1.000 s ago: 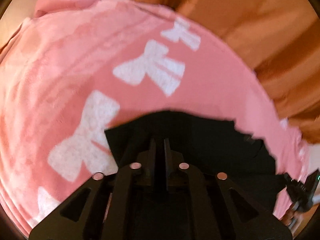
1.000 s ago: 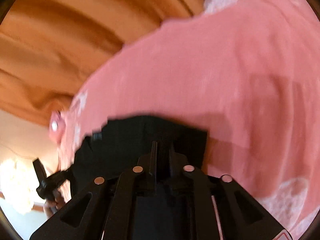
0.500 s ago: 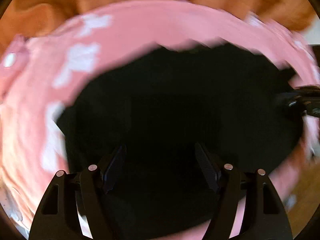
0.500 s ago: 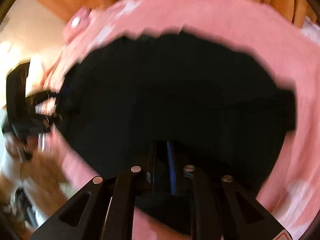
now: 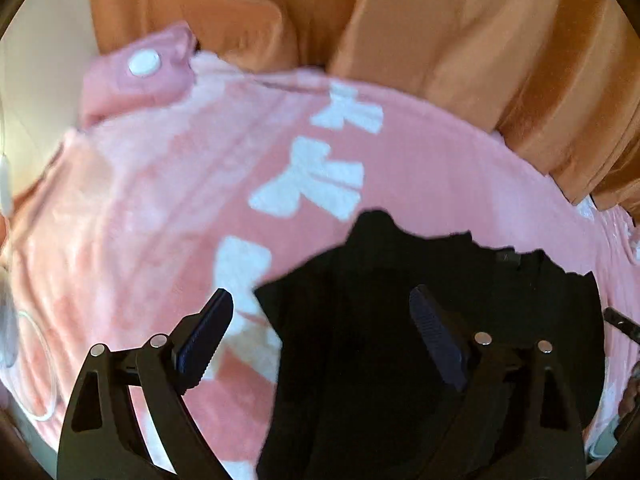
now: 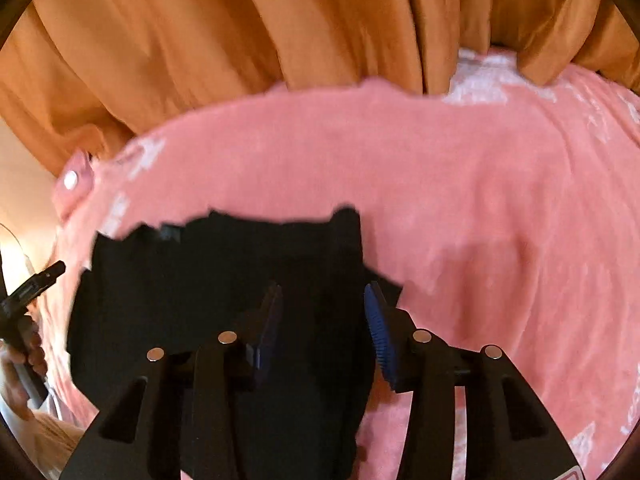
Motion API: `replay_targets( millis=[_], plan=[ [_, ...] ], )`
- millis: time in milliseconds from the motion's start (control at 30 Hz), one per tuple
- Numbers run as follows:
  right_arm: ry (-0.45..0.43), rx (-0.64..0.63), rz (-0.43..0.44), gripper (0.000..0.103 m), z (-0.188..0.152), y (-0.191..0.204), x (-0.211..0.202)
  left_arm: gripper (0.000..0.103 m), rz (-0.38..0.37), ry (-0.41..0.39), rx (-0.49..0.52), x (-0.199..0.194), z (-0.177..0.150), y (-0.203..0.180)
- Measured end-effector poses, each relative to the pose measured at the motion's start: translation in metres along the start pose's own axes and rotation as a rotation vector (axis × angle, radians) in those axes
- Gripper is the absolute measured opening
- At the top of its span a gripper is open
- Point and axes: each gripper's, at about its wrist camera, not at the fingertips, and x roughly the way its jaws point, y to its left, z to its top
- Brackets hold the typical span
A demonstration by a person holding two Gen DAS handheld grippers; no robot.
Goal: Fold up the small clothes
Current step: 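Grasp the folded sweater edge with the left gripper and fold it over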
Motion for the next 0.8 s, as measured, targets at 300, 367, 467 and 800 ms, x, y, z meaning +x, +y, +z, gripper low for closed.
replay_targets(
  millis=[300,367,467,800],
  plan=[
    [-0.065,0.013,0.076,0.004,-0.001,0.029,-0.007,0.006,-0.079,0.065,-0.072,0.036,0.007,-0.004],
    [-0.103,-0.011,0.073,0.004,0.002,0.032,-0.024,0.005,-0.046,0.051,-0.062,0.031,0.008,0.002],
    [-0.052,0.052,0.021,0.004,0.004,0.004,-0.01,0.003,0.004,0.114,-0.099,0.053,0.001,0.024],
    [-0.037,0.033,-0.011,0.011,0.001,0.006,-0.003,0.01,-0.098,0.077,-0.135,0.026,-0.001,0.022]
  ],
)
